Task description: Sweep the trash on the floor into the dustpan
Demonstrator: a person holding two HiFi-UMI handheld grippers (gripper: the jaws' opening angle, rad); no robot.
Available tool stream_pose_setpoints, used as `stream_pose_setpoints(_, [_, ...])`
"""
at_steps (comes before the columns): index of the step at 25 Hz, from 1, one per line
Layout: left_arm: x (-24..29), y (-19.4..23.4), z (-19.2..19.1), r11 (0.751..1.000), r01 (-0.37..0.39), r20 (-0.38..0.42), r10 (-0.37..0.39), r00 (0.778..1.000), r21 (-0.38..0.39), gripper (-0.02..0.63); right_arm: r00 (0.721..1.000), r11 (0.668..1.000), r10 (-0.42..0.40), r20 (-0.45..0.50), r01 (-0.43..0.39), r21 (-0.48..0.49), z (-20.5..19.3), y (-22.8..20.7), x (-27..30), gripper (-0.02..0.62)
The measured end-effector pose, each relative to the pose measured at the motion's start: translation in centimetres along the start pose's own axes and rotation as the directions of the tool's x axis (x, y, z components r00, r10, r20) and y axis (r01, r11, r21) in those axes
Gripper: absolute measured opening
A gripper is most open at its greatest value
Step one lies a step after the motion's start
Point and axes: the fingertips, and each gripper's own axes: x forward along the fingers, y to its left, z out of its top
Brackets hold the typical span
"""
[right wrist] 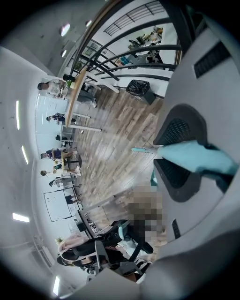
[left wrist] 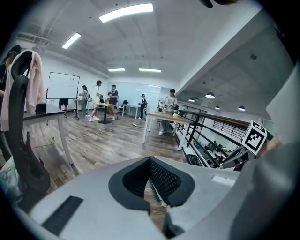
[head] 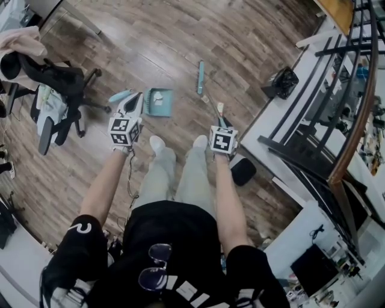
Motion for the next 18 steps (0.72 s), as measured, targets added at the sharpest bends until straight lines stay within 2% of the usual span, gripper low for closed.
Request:
stream_pose_setpoints(4, [1.0,0.7,-0.8,1.0,-0.014,-0.031,0.014,0.999,-0.004,-0.002,0.999,0.999,-0.036,-0.022,0.036,0.02,-0.8,-2.0,0.6,0.085])
stream_pose_setpoints(10, [2.4,4.6,-3.6,0.996,-0.086,-0.107,0.082,0.991,-0.027,-0.002,0.991,0.993,-0.095,-0.09,0.101,0.059,-4.0,-4.8,1.7,0.086])
stream_pose_setpoints(18, [3.6,10.5,-7.9,0.976,-0.201,-0.219,0.179,0.959,-0.084,-0.002,0.968,0.979,-0.178,-0.176,0.192,0.065,-7.5,-6.8,3.4,0.086])
